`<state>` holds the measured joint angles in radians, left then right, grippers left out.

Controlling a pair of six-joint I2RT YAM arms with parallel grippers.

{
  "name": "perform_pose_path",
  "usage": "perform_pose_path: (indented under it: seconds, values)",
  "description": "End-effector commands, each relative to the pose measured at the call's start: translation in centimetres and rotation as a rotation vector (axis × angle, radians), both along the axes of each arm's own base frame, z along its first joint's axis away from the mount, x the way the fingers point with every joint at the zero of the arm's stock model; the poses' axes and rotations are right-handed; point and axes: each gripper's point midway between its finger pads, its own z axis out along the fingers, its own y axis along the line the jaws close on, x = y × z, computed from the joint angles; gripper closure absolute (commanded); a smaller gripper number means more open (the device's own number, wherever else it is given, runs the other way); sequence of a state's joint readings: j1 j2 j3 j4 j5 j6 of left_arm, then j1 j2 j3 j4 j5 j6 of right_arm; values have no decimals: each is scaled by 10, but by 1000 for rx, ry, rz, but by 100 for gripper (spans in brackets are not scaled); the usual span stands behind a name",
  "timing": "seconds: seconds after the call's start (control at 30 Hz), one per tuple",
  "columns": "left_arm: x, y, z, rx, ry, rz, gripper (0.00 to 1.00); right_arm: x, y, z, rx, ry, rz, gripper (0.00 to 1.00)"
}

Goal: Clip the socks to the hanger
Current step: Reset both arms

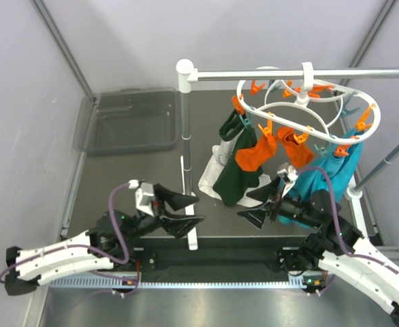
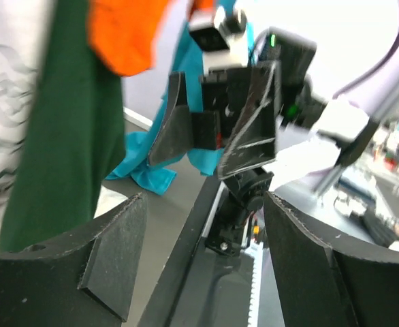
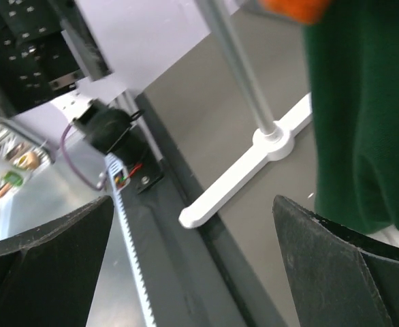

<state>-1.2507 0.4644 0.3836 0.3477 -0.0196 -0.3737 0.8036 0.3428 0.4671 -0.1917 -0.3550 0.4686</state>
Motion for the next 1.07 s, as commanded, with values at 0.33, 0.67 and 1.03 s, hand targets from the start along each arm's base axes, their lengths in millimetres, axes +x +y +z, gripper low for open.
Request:
perform_pose_path:
  seconds: [0.33,0.67,1.03]
  values:
    - [0,27,-92,-141,217,26,24,62,-16,-79,266,-30,-381,0]
    - [3,26,-152,-11,288,57,22,83,-48,-182,2,253,-667,0]
    - [1,25,-167,39,343,53,23,75,-48,-199,-45,276,-660,0]
